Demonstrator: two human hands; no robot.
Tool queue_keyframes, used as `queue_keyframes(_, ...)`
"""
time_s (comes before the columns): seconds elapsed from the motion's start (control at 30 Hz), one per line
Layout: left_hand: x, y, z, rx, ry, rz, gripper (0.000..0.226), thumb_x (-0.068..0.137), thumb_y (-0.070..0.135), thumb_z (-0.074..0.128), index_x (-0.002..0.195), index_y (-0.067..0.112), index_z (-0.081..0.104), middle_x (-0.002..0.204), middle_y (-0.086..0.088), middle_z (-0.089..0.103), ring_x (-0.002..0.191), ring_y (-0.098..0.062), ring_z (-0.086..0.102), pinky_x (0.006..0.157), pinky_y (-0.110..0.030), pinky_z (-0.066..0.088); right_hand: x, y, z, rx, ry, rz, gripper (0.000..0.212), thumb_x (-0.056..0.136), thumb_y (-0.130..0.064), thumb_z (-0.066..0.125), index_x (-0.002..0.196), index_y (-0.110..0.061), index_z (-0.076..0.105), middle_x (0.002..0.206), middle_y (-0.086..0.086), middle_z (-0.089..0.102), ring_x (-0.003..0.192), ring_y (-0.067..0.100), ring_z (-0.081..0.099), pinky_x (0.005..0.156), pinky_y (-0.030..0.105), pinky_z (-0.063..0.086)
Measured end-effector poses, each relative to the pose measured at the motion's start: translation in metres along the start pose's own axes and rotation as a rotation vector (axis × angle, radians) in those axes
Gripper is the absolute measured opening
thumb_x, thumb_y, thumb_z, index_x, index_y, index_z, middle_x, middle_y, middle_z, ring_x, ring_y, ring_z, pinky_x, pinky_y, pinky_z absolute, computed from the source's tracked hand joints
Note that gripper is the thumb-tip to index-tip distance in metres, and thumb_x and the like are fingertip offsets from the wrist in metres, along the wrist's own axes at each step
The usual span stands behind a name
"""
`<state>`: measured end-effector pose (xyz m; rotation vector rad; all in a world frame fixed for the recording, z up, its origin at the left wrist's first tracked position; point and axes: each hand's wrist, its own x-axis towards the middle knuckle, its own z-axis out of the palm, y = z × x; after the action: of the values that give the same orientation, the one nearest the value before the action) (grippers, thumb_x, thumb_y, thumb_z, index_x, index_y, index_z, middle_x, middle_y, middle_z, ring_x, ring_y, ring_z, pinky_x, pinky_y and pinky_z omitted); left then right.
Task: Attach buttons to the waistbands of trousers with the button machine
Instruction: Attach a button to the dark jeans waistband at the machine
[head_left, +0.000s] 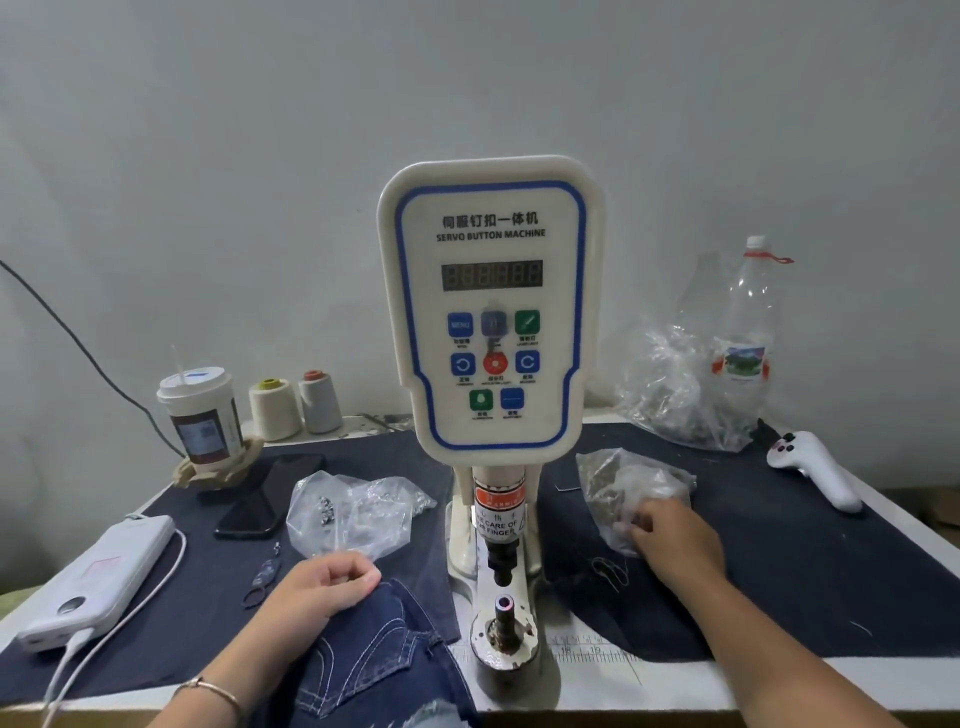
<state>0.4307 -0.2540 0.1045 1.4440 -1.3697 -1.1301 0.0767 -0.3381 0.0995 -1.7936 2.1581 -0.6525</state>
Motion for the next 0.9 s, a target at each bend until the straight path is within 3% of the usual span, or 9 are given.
queue_keyframes(0.1, 0.002, -0.006, 0.000, -0.002, 0.015, 0.023, 0.028, 0.092, 0.008, 0.063, 0.065, 0.014, 0.064, 0.070, -0.005, 0.057, 0.068, -0.017, 0.049, 0.065, -0.028, 0.036, 0.002, 0.003, 0.003, 0.010, 0.016, -0.016, 0.016, 0.084, -0.042, 0.067, 0.076, -0.029, 0.064, 0.083, -0.001, 0.064, 0.083, 0.024, 0.062, 0.075, 0.032, 0.046)
queue_keyframes(0.37, 0.004, -0.013, 0.004, -0.044, 0.036, 0.040, 0.018, 0.086, 0.017, 0.072, 0.070, 0.011, 0.066, 0.072, -0.010, 0.059, 0.071, -0.019, 0.051, 0.069, -0.032, 0.038, 0.005, 0.008, 0.009, 0.007, 0.085, -0.025, 0.035, 0.085, -0.032, 0.069, 0.057, -0.031, 0.047, 0.061, -0.016, 0.047, 0.067, 0.018, 0.049, 0.064, 0.028, 0.035)
queue_keyframes(0.53, 0.006, -0.017, 0.004, -0.028, 0.050, 0.033, 0.024, 0.093, 0.013, 0.065, 0.070, 0.015, 0.068, 0.071, -0.008, 0.061, 0.069, -0.018, 0.053, 0.067, -0.029, 0.040, 0.003, 0.008, 0.009, 0.019, 0.109, -0.030, 0.031, 0.086, -0.026, 0.065, 0.062, -0.030, 0.047, 0.072, -0.006, 0.061, 0.076, 0.022, 0.056, 0.069, 0.030, 0.040)
queue_keyframes(0.63, 0.006, -0.017, 0.004, -0.013, 0.056, 0.033, 0.023, 0.092, 0.014, 0.065, 0.069, 0.015, 0.068, 0.071, -0.006, 0.060, 0.069, -0.016, 0.052, 0.069, -0.028, 0.040, 0.004, 0.008, 0.010, 0.026, 0.107, -0.022, 0.033, 0.087, -0.025, 0.065, 0.061, -0.031, 0.045, 0.070, -0.008, 0.054, 0.077, 0.022, 0.056, 0.069, 0.030, 0.039)
queue_keyframes(0.9, 0.006, -0.017, 0.005, -0.015, 0.068, 0.038, 0.024, 0.092, 0.013, 0.066, 0.069, 0.015, 0.068, 0.069, -0.006, 0.059, 0.068, -0.017, 0.051, 0.068, -0.028, 0.039, 0.005, 0.008, 0.011, 0.047, 0.148, -0.044, 0.028, 0.088, -0.022, 0.064, 0.065, -0.028, 0.050, 0.071, -0.003, 0.060, 0.069, 0.019, 0.047, 0.071, 0.034, 0.044)
